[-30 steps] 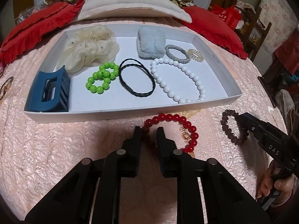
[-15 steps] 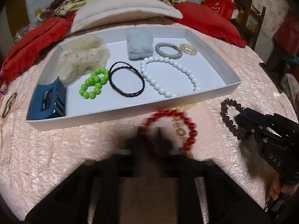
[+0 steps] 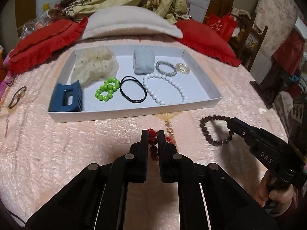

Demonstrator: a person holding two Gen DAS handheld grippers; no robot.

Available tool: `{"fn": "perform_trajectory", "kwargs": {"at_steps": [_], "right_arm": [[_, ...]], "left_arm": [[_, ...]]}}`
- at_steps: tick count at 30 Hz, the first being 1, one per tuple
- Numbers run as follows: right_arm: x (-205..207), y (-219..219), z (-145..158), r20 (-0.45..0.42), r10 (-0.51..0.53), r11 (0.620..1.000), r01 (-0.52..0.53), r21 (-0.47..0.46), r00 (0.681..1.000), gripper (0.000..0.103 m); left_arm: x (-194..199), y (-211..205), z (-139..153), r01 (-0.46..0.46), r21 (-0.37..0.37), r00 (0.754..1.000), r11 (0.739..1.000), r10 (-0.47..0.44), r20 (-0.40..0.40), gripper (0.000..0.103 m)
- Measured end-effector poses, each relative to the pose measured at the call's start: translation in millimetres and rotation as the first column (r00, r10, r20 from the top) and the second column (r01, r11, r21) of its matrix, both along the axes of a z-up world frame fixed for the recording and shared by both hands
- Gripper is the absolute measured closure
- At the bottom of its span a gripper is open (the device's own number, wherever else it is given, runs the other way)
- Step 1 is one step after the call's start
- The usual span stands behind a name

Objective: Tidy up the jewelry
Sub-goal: 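Lift the red and brown bead bracelets above the bed with both tools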

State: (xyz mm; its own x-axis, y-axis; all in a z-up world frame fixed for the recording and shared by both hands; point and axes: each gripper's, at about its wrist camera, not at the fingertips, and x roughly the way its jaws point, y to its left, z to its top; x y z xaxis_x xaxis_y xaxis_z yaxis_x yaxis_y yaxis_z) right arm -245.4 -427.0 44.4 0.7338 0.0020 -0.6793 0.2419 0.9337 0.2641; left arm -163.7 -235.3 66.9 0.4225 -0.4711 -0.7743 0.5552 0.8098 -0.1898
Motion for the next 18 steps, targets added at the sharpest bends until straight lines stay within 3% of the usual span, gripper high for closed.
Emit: {"fn": "perform_trajectory", "kwargs": {"at_steps": [18], "right_arm": [[-44.3,27.8,46.2,0.094,0.011,0.999,-0.015,0.046,0.996,0.095]], "left_arm": [[-52.8,34.3,54.0,-0.034,-0.048,0.995,0.998,0.039,0.088,0.095]]}}
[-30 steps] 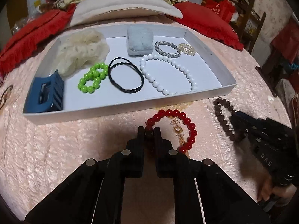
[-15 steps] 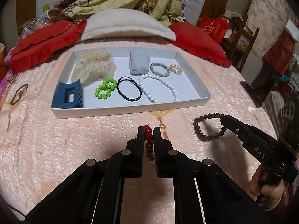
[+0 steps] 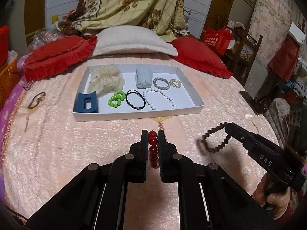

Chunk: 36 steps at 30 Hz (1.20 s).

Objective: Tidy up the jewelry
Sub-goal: 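Lift the red and brown bead bracelets above the bed with both tools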

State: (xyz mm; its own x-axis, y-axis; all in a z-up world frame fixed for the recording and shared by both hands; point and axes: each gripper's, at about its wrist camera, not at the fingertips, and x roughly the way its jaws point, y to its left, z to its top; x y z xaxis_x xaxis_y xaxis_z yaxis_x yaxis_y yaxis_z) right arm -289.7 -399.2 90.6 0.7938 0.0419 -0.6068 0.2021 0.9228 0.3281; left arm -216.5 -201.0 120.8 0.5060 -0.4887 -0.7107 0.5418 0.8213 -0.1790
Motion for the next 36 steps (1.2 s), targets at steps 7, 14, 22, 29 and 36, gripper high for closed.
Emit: {"fn": "perform_trajectory", "kwargs": {"at_steps": [7,14,22,29,36], "right_arm": [[-11.1,13.7,10.2,0.018,0.02,1.0,-0.02,-0.015,1.0,0.095],[-19.0,18.5,14.7,0.022,0.026,1.0,-0.026,-0.009,0.999,0.095],[-26.5,25.9,23.0,0.019,0.034,0.999,-0.034,-0.021,0.999,0.095],[-30.2,32.7,28.2,0.008,0.042,0.998,-0.042,-0.042,0.999,0.095],[-29.1,38.2,34.9,0.007,0.047,0.998,-0.046,-0.05,0.999,0.095]], "left_arm": [[-11.4,7.2,10.0,-0.018,-0.009,1.0,1.0,0.018,0.014,0.095],[-19.8,10.5,16.7,-0.034,0.012,0.999,0.999,0.034,0.027,0.095],[-23.7,27.2,28.6,-0.078,-0.004,0.997,0.997,0.078,0.027,0.095],[-20.3,39.5,28.3,-0.101,-0.039,0.995,0.994,0.101,-0.006,0.095],[-20.9,48.2,26.4,-0.122,-0.035,0.993,0.992,0.122,-0.008,0.095]]}}
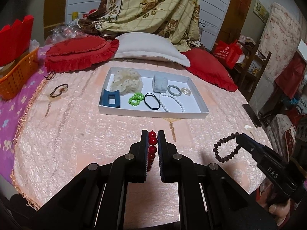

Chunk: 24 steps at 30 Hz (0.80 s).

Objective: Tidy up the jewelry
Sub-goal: 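Lift the red and brown bead bracelets above the bed with both tools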

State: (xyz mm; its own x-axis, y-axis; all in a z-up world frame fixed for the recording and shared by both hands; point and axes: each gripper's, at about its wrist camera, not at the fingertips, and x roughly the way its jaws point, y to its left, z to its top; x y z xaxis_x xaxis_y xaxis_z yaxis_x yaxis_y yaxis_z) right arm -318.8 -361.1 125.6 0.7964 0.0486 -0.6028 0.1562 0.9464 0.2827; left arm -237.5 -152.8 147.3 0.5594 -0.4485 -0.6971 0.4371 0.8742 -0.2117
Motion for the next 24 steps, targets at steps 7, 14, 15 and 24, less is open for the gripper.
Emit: {"fn": "perform_trajectory", "kwargs": {"at_steps": [7,14,15,24], "right_arm": [[2.4,14.1,-0.4,-0.005,0.029,0.999,-0.029,-0.025,1.0,0.095],[4.2,19.8,-1.4,-0.014,0.045,0.998,-0.046,-0.031,0.999,0.095],[4.6,20.4,-1.3,-0.014,0.047,0.998,-0.047,-0.03,0.999,0.095],[4.0,19.7,-4.0,-0.02,0.049,0.999,-0.05,-0.02,0.999,0.095]], "left_arm": [[-9.5,0.0,1.0,-0.03,0.077,0.996,0.997,0.024,0.085,0.095],[-6.8,-1.7,-3.8,-0.042,0.116,0.996,0.992,0.032,0.085,0.095],[-5.9,-2.2,-5.0,-0.044,0.121,0.996,0.992,0.035,0.081,0.095],[-4.2,-6.5,-9.2,-0.056,0.155,0.996,0.986,0.044,0.081,0.095]]}}
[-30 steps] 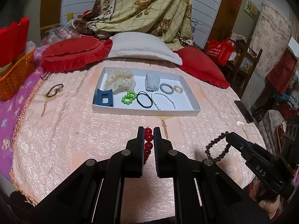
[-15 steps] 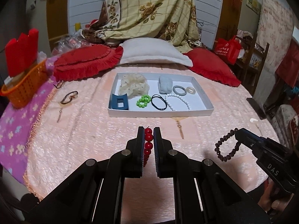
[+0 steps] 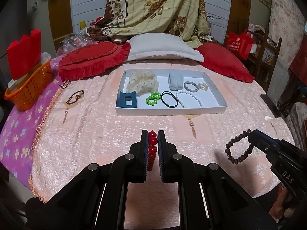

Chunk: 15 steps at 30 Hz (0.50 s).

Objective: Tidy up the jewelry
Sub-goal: 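Lift the red and brown bead bracelets above the bed with both tools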

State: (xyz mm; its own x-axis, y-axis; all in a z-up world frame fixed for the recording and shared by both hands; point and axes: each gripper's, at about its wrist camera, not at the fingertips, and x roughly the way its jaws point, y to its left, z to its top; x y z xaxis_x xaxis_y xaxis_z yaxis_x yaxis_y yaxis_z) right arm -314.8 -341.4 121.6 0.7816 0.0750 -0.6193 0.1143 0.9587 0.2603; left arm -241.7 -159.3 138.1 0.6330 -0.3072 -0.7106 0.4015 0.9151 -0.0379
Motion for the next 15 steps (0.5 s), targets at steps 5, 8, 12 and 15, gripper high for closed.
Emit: {"fn": "perform_trajectory", "kwargs": {"at_steps": [5,8,12,15], "right_arm": [[-1.1,0.8,-4.1,-0.007,-0.002,1.0,0.002,0.007,1.0,0.095],[-0.7,2.2,-5.9,-0.011,0.002,1.0,-0.002,0.009,1.0,0.095],[-0.3,4.8,-7.8,-0.016,0.007,1.0,-0.007,0.009,1.0,0.095],[0.5,5.3,-8.9,-0.018,0.008,1.0,-0.007,0.01,1.0,0.095]], "left_arm": [[-1.8,-2.2,0.2,0.0,0.013,1.0,1.0,0.0,0.015,0.095],[-2.6,-4.2,-0.6,-0.001,0.024,1.0,1.0,0.0,0.024,0.095],[-2.9,-5.0,-2.7,-0.001,0.031,1.0,1.0,0.0,0.023,0.095],[-2.7,-5.4,-3.1,-0.001,0.031,1.0,1.0,0.0,0.022,0.095]]}}
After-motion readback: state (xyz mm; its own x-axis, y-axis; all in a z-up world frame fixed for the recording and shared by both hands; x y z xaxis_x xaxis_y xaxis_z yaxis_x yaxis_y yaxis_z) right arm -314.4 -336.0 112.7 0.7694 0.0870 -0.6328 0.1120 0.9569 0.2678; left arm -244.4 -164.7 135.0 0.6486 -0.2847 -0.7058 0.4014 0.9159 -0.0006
